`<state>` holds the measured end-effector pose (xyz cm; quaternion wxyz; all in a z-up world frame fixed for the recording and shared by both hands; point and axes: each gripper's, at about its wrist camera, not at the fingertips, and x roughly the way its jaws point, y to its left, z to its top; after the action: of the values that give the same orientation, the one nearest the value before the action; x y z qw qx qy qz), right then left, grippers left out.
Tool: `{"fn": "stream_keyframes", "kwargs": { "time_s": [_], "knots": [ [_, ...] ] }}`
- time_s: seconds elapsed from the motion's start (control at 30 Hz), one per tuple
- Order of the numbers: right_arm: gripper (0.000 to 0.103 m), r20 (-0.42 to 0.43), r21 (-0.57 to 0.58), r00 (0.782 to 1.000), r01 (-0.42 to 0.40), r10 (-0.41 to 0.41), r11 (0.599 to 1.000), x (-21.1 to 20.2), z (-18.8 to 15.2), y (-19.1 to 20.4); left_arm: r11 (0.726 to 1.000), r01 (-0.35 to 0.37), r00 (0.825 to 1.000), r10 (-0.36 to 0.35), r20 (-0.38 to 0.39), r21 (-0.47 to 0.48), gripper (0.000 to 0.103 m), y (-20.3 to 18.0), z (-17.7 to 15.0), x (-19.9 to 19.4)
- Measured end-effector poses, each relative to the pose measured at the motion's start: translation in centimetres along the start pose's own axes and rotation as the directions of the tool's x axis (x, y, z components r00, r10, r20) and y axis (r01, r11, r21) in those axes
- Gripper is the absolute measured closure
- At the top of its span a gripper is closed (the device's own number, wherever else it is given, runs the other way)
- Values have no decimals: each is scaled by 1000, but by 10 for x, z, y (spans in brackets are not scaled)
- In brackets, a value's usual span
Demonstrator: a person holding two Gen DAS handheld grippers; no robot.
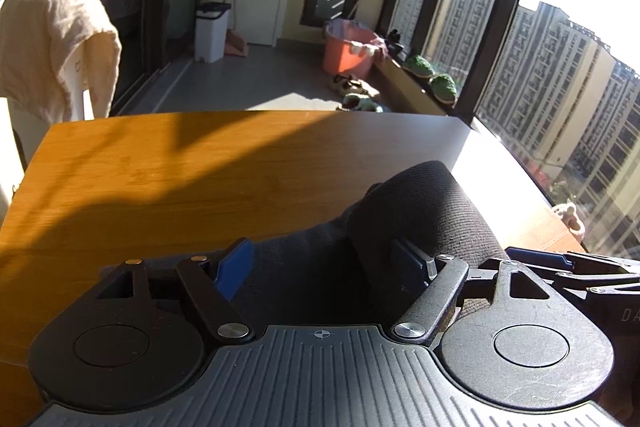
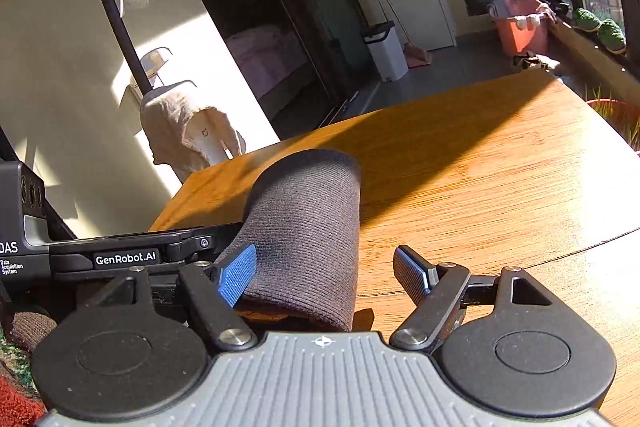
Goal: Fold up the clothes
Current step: 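Continue rolling the garment toward its other end with both grippers, then roll the garment further with the right gripper while the left gripper holds the roll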
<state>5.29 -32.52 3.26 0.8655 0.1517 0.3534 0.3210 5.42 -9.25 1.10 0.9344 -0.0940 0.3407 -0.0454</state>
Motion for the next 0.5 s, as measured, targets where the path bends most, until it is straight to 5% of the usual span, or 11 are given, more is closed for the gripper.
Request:
{"fn": "stream_keyframes", "kwargs": {
  "time_s": [0.03, 0.1, 0.2, 0.27, 0.4, 0.5],
  "knots": [
    [28, -13, 36, 1000, -24, 24, 999, 3, 1, -3, 1000, 4, 1000, -4, -1, -12, 22, 3, 0, 0],
    [51, -26, 72, 996, -78, 80, 994, 4, 3, -1, 999, 21, 1000, -21, 4, -47, 24, 12, 2, -5],
    [53, -5, -173, 1000, 20, -21, 985, 4, 0, 42, 991, 56, 998, -50, 46, -125, 24, 30, 12, -24],
    [53, 39, -373, 995, 101, -94, 922, 7, -12, 76, 984, 91, 994, -80, 80, -155, 18, 36, 21, -38],
    [51, 142, -650, 975, 224, -173, 726, 15, -42, 132, 990, 105, 991, -96, 96, -98, 14, 20, 29, -48],
    [36, 136, -693, 985, 169, -104, 701, 13, -51, 142, 999, 15, 997, -13, 77, -34, 17, 11, 24, -39]
  ]
}}
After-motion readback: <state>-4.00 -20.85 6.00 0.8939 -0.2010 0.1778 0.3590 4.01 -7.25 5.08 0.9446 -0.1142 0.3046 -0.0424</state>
